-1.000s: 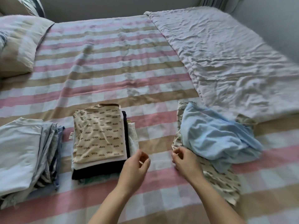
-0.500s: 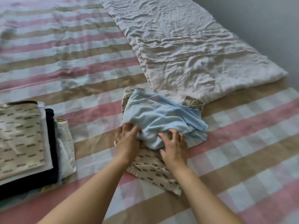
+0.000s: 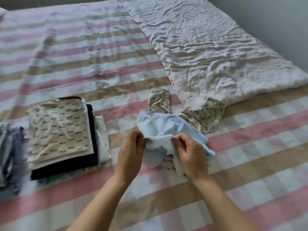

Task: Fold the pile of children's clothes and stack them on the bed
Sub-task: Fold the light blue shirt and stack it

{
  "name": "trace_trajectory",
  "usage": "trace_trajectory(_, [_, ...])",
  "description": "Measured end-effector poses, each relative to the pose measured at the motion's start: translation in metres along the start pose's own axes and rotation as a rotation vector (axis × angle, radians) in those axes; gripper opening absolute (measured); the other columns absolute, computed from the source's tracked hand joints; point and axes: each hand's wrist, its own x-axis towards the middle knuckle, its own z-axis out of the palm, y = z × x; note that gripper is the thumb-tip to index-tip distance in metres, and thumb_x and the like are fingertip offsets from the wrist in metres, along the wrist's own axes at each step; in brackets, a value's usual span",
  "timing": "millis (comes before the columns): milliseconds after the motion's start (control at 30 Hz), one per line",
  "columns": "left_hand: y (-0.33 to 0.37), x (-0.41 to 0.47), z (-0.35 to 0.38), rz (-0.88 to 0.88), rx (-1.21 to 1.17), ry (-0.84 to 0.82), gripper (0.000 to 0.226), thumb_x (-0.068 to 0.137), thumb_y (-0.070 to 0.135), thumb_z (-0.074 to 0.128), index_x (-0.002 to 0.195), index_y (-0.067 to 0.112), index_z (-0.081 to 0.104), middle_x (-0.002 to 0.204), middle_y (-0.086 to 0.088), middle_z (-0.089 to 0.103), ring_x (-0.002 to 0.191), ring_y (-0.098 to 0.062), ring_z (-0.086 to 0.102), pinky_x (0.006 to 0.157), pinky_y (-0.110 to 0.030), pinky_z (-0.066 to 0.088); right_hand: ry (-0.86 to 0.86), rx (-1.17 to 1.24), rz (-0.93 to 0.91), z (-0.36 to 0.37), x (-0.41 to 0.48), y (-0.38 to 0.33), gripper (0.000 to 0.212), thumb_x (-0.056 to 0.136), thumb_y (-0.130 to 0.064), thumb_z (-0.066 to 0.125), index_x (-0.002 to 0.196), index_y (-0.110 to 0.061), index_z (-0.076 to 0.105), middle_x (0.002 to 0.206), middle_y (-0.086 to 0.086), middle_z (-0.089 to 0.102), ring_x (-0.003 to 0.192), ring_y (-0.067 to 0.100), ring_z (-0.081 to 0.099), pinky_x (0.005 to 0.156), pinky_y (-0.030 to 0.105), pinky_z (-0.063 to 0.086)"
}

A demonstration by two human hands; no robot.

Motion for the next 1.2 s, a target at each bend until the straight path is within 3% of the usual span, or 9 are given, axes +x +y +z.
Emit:
trace_trajectory(233, [0.023,-0.091,-0.116,-0.059,-0.049,-0.013,0.024,0.087,0.000,0.057,0.080,0.021,0.046,0.066,0.009,0.050,0.061,0.000,0.048,0.058,-0.008,0.036,-0.173,0.159,-0.006,-0.001,-0.075,-0.094,0.019,0.085,-0.037,0.055,0.073,-0.023,0.058,0.058,-0.012,0.055,0.058,0.006,0.054,0.051,0.014,0.038])
trace_trajectory(433, [0.016,-0.166,-0.192,-0.176,-0.101,-0.057,0.020,0.086,0.007,0.060,0.075,0.021,0.050,0.061,0.014,0.053,0.052,-0.001,0.043,0.051,-0.009,0.033,-0.355,0.212,0.036,0.025,-0.148,-0.133,0.024,0.088,-0.027,0.061,0.067,-0.016,0.058,0.058,-0.001,0.056,0.053,0.012,0.050,0.049,0.023,0.037])
trace_trajectory(600, [-0.041,-0.199,-0.198,-0.310,0.030,-0.092,0.020,0.083,0.007,0.064,0.073,0.018,0.051,0.055,0.009,0.048,0.055,-0.003,0.046,0.051,-0.011,0.033,-0.467,0.093,0.139,0.080,-0.181,-0.115,0.023,0.089,-0.027,0.059,0.067,-0.021,0.056,0.056,-0.009,0.053,0.056,0.006,0.048,0.055,0.028,0.038])
trace_trajectory(700, [-0.083,-0.197,-0.177,-0.378,0.161,-0.059,0.018,0.085,0.013,0.063,0.074,0.016,0.050,0.059,0.010,0.050,0.055,-0.005,0.048,0.052,-0.011,0.034,-0.471,-0.026,0.183,0.121,-0.180,-0.092,0.022,0.091,-0.029,0.054,0.070,-0.021,0.054,0.064,-0.005,0.056,0.065,0.017,0.053,0.057,0.032,0.035])
trace_trajectory(833, [-0.126,-0.181,-0.151,-0.430,0.212,-0.066,0.006,0.089,0.011,0.057,0.089,0.005,0.057,0.085,-0.007,0.058,0.086,-0.029,0.055,0.075,-0.036,0.043,-0.494,-0.146,0.217,0.168,-0.166,-0.063,0.018,0.094,-0.024,0.050,0.093,-0.011,0.063,0.088,0.009,0.068,0.084,0.028,0.060,0.061,0.031,0.035])
trace_trajectory(933, [-0.134,-0.179,-0.149,-0.372,0.348,0.002,0.018,0.089,0.010,0.056,0.104,0.000,0.058,0.107,-0.014,0.059,0.106,-0.030,0.049,0.090,-0.033,0.037,-0.515,-0.174,0.276,0.176,-0.157,-0.055,0.025,0.093,-0.019,0.051,0.115,-0.012,0.060,0.110,0.009,0.065,0.103,0.026,0.057,0.083,0.034,0.043])
trace_trajectory(1000, [-0.124,-0.191,-0.156,-0.291,0.339,0.055,0.018,0.087,0.007,0.056,0.104,0.000,0.060,0.107,-0.015,0.059,0.106,-0.032,0.050,0.091,-0.034,0.038,-0.425,-0.161,0.192,0.165,-0.165,-0.059,0.027,0.092,-0.017,0.053,0.117,-0.009,0.059,0.114,0.009,0.062,0.109,0.026,0.053,0.095,0.032,0.038])
trace_trajectory(1100, [-0.106,-0.228,-0.165,-0.127,0.293,0.052,0.022,0.084,0.013,0.052,0.097,0.000,0.064,0.101,-0.016,0.062,0.096,-0.035,0.055,0.086,-0.040,0.043,-0.284,-0.092,-0.047,0.136,-0.206,-0.072,0.028,0.088,-0.029,0.056,0.108,-0.010,0.062,0.107,0.006,0.061,0.103,0.024,0.052,0.091,0.024,0.032])
trace_trajectory(1200, [-0.104,-0.274,-0.167,-0.017,0.338,-0.106,0.033,0.075,0.024,0.069,0.105,0.012,0.062,0.110,-0.013,0.062,0.104,-0.029,0.050,0.089,-0.042,0.046,-0.447,-0.243,-0.255,0.112,-0.265,-0.070,0.050,0.073,-0.049,0.063,0.112,-0.019,0.060,0.116,0.006,0.056,0.109,0.020,0.044,0.095,0.031,0.036])
